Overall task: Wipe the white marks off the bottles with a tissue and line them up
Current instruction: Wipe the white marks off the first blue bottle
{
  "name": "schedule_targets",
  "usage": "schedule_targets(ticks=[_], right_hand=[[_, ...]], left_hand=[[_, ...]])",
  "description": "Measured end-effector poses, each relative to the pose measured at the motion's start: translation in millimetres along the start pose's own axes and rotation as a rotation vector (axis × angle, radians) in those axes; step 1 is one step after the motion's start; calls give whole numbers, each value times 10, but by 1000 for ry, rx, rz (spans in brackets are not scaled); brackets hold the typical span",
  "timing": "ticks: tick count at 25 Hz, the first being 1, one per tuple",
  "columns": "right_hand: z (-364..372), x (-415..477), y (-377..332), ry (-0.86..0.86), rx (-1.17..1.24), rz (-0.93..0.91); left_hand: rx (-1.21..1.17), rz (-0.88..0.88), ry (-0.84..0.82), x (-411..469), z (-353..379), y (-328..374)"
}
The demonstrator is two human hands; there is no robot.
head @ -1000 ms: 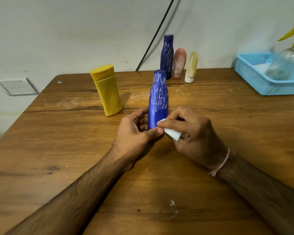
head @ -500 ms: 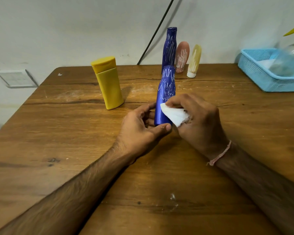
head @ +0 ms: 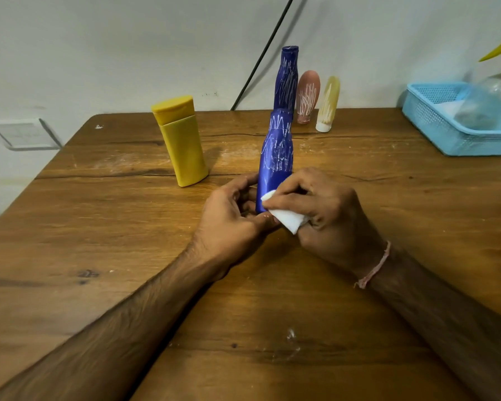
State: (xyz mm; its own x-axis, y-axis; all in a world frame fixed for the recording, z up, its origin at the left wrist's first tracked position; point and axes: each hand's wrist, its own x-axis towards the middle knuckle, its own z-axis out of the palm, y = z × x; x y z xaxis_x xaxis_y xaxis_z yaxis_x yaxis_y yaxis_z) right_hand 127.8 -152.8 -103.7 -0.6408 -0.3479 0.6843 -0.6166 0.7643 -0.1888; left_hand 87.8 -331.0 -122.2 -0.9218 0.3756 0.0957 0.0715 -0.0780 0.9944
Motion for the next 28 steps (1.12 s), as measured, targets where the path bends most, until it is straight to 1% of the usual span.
schedule_targets(ticks=[1, 4, 5, 8, 9, 12, 13, 16, 19, 20, 23, 24, 26, 27, 28], right_hand=[[-11, -4, 4, -4, 0, -2], [-63, 21, 70, 111, -80, 118], [-37, 29, 56, 126, -95, 119], [51, 10, -27, 38, -70, -9], [31, 8, -14, 39, -74, -9], [-28, 40, 53, 159, -141, 110], [6, 45, 24, 159, -148, 109], [86, 31, -60, 75, -144, 21], [-33, 56, 56, 176, -175, 125], [-32, 54, 49, 176, -179, 127], [69, 19, -72, 68, -181, 16], [54, 19, -43, 75, -184, 26], [-33, 41, 70, 160, -187, 116], [-50, 39, 91, 176, -185, 134], [-30, 23, 73, 162, -179, 112]], left_hand=[[-10, -7, -4, -2, -8, 7], [-10, -11, -29, -7, -26, 11], [8, 1, -30, -2, -16, 6], [63, 33, 2, -7, 1, 4], [81, 40, -1, -9, -3, 5], [147, 52, -11, -18, -3, 17], [177, 66, -4, -20, 5, 26], [221, 89, 16, -36, 29, 43], [194, 62, -9, -38, 23, 44], [185, 57, -9, -38, 27, 42], [136, 59, 0, -51, 35, 64], [125, 52, 0, -48, 24, 56], [114, 26, -18, -45, 6, 46], [99, 12, -30, -46, 1, 51], [70, 5, -34, -39, 2, 41]])
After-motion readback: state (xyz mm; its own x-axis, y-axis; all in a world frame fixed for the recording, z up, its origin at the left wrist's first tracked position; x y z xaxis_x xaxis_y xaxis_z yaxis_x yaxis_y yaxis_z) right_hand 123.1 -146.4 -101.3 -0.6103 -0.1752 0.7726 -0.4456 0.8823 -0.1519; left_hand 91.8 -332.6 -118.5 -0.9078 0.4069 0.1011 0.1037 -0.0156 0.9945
